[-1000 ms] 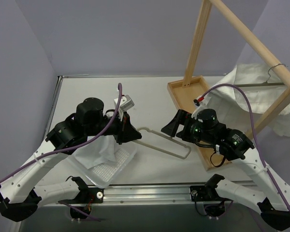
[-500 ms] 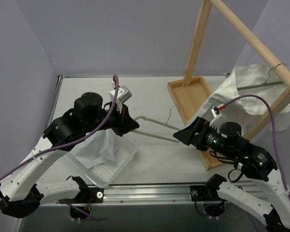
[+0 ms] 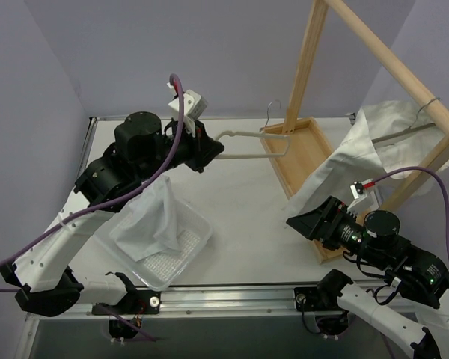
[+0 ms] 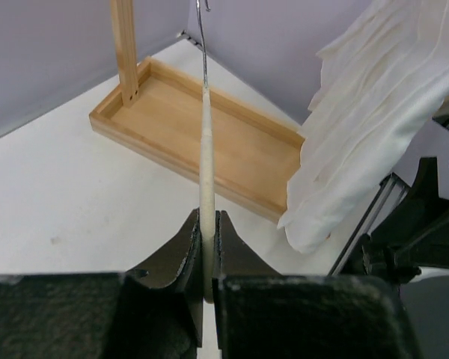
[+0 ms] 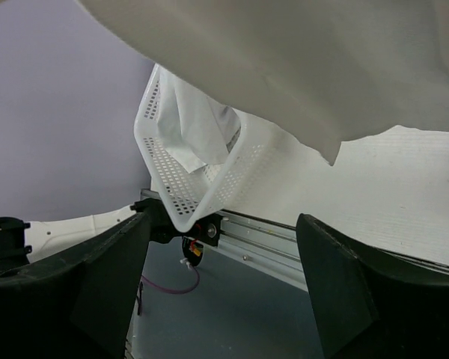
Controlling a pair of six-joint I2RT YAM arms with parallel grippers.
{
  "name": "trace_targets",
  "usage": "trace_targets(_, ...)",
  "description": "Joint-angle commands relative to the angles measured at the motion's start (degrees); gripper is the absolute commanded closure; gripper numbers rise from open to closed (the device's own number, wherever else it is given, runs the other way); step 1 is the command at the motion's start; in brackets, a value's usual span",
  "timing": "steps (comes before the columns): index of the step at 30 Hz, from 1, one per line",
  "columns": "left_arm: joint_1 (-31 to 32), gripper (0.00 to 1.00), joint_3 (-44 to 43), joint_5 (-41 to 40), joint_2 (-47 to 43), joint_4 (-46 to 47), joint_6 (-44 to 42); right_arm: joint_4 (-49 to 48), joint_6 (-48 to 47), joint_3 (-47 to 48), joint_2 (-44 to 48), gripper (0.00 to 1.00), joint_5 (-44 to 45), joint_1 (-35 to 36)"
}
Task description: Remove the skirt from the hanger
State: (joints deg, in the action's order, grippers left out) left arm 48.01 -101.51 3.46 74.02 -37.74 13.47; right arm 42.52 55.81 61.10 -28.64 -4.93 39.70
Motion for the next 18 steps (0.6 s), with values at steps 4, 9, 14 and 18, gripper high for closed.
trace_targets(4,0.15,0.98,-10.44,2.59,9.53,16.99,1.55,3.71,2.02,1.91,1.13,0.26,2.9,-0.33)
trace_targets(9,0.42,0.98,-18.71,6.37,16.94,21.98,4.36,4.85,2.55,2.62,1.05,0.26,3.43,-0.42)
trace_targets(14,0.42,0.98,-23.45,8.14,22.21,26.4,7.09,4.94,2.9,2.53,1.05,0.26,3.61,-0.5)
trace_targets(18,0.86,0.98,-28.56,8.84,26.0,25.87,7.88,5.29,2.73,2.88,0.34,0.26,3.44,-0.5)
